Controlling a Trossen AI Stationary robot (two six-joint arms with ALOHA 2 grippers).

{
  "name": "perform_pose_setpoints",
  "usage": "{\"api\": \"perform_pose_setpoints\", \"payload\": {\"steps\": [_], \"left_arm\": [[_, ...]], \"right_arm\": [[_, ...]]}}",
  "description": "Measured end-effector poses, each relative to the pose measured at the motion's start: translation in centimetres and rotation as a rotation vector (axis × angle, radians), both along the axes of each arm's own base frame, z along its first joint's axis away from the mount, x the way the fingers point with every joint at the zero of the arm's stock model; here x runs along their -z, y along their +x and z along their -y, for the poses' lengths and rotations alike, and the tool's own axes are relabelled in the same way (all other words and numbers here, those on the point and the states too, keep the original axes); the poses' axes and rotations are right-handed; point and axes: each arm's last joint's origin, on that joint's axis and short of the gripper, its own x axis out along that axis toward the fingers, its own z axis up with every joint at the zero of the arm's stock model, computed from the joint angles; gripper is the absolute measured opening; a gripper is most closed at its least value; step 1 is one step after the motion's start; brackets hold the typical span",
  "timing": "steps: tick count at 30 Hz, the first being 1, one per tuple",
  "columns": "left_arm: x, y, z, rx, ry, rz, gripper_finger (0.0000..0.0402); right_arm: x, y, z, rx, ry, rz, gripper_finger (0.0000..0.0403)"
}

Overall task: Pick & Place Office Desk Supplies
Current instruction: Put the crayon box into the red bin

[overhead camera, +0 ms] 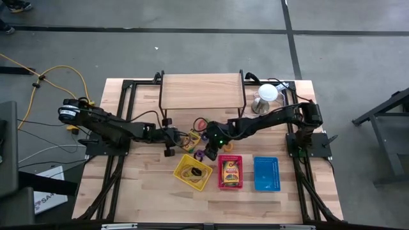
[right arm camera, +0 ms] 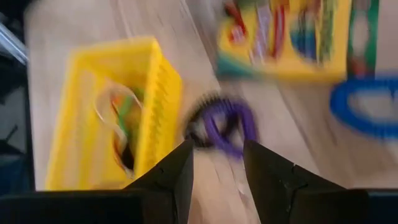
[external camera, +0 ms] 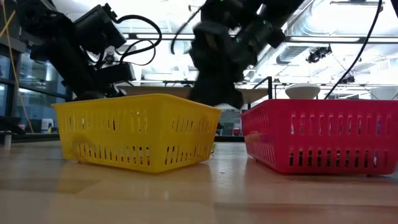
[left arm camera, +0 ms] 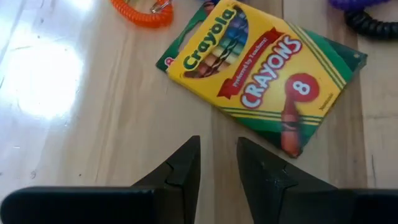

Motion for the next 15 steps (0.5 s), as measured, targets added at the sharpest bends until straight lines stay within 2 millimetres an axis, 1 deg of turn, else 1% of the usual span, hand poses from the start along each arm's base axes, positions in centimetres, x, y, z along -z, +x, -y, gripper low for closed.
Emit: {"api": "perform_pose_setpoints", "payload": {"steps": [1, 4, 10, 15], "left_arm": [[0.0, 0.0, 0.0, 0.001, 0.001, -0.005, 0.0099], [0.2, 0.0, 0.0, 0.019, 0.007, -0.021, 0.0099], [0.9, 0.2, 0.1, 0.063, -0.006, -0.046, 0.0099], [1.0, 0.6, 0.2, 0.071, -0.008, -0.020, 0.0099]], "right_arm": [[0.2, -0.1, 0.0, 0.002, 0.013, -0.014, 0.0128], [-0.3, 0.1, 0.0, 0.006, 0.010, 0.020, 0.0128], [-0.2, 0.1, 0.0, 0.011, 0.017, 0.011, 0.0128], [0.0, -0.1, 0.1, 0.019, 0.009, -0.016, 0.0128]]}}
